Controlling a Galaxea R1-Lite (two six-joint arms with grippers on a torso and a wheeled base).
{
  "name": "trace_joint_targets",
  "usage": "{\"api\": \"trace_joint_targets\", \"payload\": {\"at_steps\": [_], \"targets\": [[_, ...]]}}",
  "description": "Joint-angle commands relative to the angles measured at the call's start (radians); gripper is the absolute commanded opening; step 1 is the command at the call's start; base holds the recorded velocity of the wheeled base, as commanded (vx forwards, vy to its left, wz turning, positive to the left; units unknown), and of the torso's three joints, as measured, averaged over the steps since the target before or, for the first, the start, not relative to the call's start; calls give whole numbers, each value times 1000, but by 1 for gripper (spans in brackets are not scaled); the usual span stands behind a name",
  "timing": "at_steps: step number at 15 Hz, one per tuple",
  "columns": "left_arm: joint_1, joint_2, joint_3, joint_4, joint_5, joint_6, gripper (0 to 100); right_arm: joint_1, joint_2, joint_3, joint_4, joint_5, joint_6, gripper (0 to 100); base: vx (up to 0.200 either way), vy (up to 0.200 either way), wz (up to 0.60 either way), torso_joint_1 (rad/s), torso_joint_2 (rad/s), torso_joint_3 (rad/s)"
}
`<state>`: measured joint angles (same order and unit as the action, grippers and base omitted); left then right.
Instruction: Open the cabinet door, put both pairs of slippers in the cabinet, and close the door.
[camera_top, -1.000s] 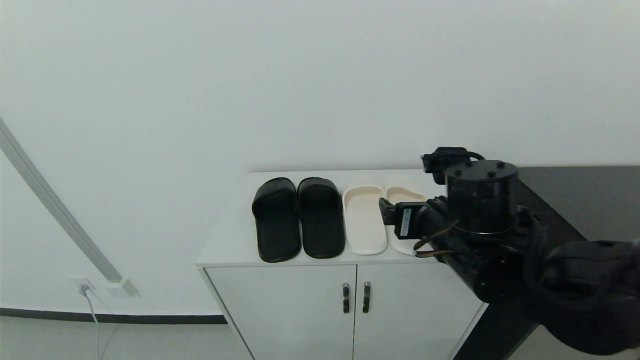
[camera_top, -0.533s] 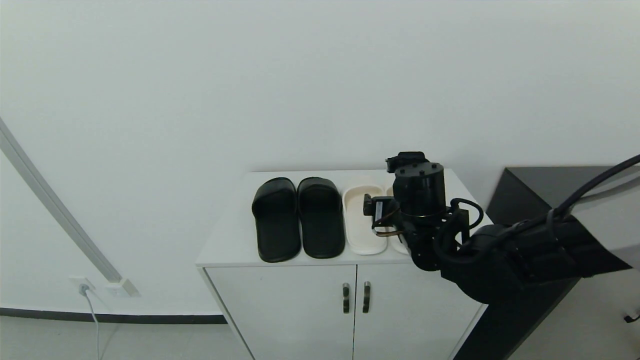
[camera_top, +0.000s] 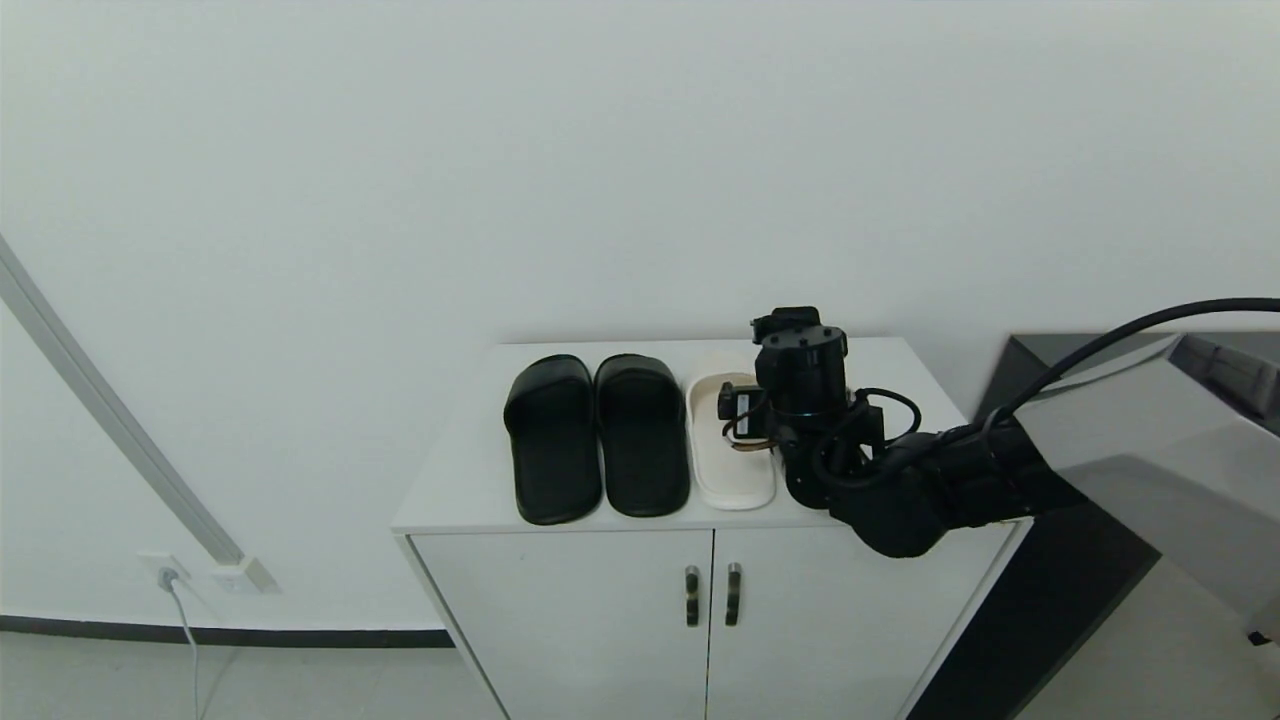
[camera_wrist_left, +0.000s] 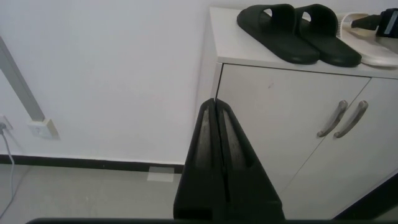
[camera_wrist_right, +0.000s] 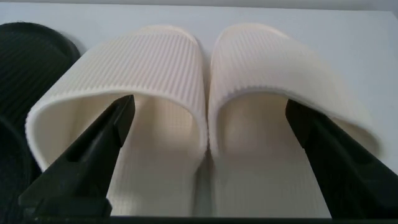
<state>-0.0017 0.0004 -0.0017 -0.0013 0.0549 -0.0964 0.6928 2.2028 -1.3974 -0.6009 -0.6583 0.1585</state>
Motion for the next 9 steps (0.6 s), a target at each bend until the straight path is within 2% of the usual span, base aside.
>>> {"api": "trace_joint_targets", "payload": {"at_steps": [1,3,4,9], "targets": [[0,0,0,0,0,0,0,-10,45,-55,13,0,-1,100,0,0,0,0,0,0],[0,1,0,0,0,0,0,-16,75,-106,29,0,1,100,0,0,0,0,0,0],[0,1,0,0,0,0,0,-21,81,-118,32,2,-1,0,0,0,0,0,0,0],[0,0,0,0,0,-2,0,-21,75,-121,44,5,1,0,0,0,0,0,0,0]]}}
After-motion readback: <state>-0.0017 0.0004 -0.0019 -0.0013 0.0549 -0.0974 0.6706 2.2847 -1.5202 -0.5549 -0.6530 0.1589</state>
